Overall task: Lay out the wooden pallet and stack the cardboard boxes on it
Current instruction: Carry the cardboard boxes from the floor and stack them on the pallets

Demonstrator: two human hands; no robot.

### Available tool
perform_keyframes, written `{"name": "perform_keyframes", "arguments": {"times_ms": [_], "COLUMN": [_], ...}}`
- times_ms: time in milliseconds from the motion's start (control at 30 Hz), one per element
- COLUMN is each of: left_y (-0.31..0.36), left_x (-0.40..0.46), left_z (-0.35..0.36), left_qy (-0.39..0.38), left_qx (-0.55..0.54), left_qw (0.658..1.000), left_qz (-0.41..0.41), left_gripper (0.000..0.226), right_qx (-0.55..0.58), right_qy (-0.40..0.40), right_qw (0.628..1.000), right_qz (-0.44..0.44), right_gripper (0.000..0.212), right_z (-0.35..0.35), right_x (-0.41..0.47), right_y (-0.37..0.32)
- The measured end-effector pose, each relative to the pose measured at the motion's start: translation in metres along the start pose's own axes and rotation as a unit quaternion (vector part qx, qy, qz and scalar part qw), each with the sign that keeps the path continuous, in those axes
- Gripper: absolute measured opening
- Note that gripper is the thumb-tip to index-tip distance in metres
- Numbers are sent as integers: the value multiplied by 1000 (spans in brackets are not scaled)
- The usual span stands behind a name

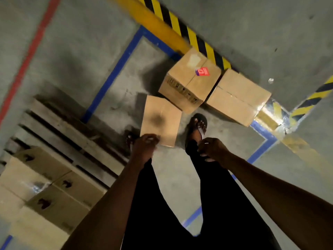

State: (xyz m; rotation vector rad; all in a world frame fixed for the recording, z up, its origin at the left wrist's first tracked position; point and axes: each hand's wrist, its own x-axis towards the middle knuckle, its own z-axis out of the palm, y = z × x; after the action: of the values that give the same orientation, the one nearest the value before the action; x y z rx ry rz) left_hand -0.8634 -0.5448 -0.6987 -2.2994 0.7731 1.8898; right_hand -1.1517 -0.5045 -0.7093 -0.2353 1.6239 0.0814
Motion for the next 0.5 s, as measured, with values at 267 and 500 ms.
{"name": "perform_keyframes", "arguments": {"times_ms": [267,500], "left_y": [-154,-147], "left_x": [293,284], "left_z": [-2,-10], "left_qy": [128,52], "left_qx": [45,-27], "left_qw": [986,996], "left_qz": [-96,-65], "left_gripper": [133,76], "right_qx": [28,95], "right_qy": [-46,-19], "right_qw": [995,989], "right_qz": [88,115], "right_gripper": [54,81], "right_z": [124,171], "right_x": [210,269], "right_y": [35,12]}}
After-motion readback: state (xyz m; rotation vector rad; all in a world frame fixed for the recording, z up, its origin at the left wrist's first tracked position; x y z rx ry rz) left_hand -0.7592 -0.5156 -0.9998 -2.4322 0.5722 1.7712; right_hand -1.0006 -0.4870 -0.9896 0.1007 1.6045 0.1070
